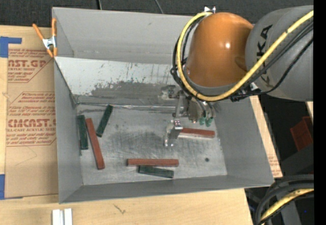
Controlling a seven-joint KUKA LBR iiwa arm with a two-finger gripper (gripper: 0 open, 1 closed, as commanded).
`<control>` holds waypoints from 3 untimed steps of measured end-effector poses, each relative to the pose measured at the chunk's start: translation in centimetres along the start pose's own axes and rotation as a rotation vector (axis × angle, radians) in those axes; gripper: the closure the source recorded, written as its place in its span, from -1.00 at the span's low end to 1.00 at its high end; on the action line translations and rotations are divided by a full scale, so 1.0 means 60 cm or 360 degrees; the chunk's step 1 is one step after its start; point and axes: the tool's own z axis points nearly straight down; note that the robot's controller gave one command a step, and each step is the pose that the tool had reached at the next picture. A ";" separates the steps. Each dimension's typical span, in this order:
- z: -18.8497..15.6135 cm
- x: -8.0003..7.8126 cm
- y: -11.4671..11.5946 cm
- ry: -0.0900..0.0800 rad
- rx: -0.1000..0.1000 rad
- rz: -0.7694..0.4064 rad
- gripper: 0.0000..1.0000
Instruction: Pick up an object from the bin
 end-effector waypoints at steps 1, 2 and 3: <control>0.123 0.035 -0.023 -0.0006 0.0000 -0.0031 -1.00; 0.132 0.079 -0.054 0.0006 0.0002 -0.0043 -1.00; 0.214 0.082 -0.057 0.0012 0.0002 0.0180 -1.00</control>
Offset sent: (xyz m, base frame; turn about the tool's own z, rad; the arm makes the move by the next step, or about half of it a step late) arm -0.0472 -0.0336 -0.0781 -0.0266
